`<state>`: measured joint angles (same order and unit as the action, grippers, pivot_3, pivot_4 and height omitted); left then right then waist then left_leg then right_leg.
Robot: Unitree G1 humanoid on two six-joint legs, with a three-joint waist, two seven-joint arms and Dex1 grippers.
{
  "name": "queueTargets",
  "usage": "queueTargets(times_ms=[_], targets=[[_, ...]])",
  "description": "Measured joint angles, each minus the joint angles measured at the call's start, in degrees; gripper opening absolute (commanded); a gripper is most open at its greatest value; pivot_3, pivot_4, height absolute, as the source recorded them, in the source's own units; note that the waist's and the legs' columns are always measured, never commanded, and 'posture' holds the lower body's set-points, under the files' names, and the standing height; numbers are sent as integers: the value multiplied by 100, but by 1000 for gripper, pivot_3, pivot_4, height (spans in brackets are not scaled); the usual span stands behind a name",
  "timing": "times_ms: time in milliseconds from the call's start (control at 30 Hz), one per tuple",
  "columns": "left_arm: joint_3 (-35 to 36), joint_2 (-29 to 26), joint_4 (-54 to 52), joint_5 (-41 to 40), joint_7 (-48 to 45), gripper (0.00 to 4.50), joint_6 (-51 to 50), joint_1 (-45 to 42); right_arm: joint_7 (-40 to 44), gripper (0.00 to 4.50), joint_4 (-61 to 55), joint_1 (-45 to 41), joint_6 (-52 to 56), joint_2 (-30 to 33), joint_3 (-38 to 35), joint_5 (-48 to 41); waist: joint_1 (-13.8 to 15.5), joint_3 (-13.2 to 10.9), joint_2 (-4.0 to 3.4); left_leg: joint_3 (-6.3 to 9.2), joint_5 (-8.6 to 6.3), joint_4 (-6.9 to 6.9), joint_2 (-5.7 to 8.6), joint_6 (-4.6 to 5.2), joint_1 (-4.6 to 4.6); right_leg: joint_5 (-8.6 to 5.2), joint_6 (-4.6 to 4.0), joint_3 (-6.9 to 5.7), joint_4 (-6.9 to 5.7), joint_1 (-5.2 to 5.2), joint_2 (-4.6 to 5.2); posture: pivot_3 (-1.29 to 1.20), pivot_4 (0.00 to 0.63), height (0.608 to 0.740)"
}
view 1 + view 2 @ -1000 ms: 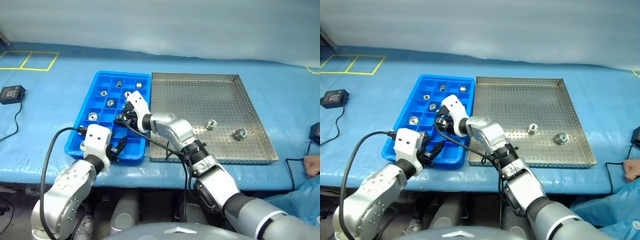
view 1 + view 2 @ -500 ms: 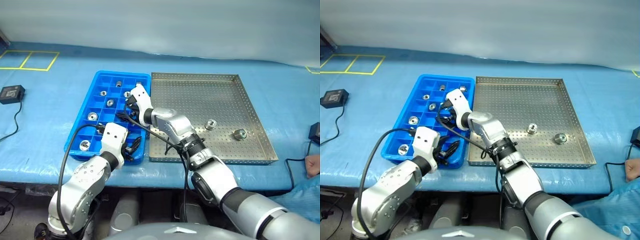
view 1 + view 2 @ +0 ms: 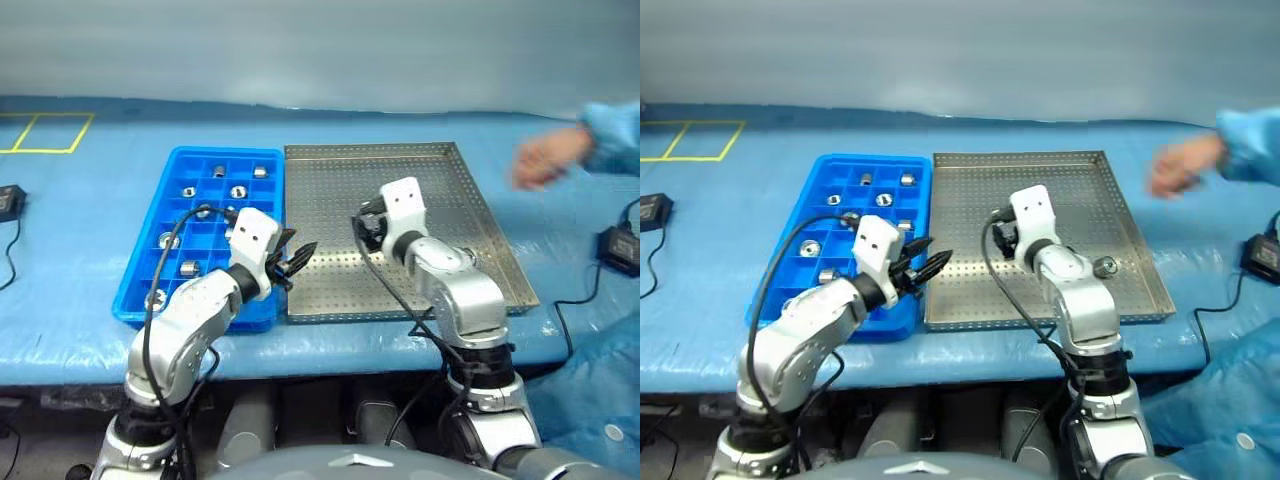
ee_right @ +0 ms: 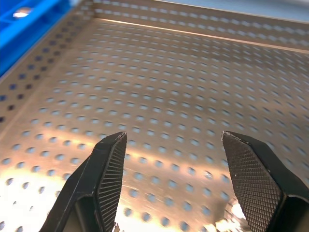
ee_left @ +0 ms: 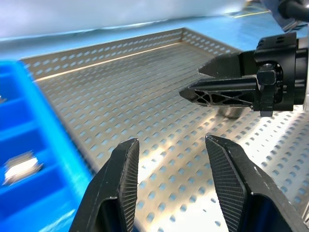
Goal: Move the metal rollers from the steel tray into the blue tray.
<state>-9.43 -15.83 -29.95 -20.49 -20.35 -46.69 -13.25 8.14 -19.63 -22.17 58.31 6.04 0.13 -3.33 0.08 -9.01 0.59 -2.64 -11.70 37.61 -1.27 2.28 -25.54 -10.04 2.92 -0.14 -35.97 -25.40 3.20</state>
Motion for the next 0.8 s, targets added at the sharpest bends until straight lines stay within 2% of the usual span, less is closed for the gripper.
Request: queueTargets(times_ms=[133,267,633,800], targets=[[-305,-2,435,33,-252,2384,179,-348,-380,3308,131,82,102,-255,-120,63,-255,0,-1,3,1,-1,-2,2,3,2,3,10,-3,-1,-5,-109,150,740],[-371,-12,550,44,-347,2384,246,-366,-622,3308,453,83,35,-480,-185,75,-393,0,-1,1,1,0,0,4,2,9,13,20,-1,-1,-4,-102,150,740],[-339,-50,477,157,-242,2384,243,-27,-1105,3308,1127,-109,-185,-838,-567,53,-391,0,-1,0,2,6,-18,6,3,11,17,25,-3,0,-5,-48,150,740],[-233,-62,441,158,-186,2384,224,18,-1095,1755,1291,-128,-257,-835,-573,10,-373,0,-1,1,2,5,-19,6,2,11,17,25,-2,0,-5,-44,150,740]])
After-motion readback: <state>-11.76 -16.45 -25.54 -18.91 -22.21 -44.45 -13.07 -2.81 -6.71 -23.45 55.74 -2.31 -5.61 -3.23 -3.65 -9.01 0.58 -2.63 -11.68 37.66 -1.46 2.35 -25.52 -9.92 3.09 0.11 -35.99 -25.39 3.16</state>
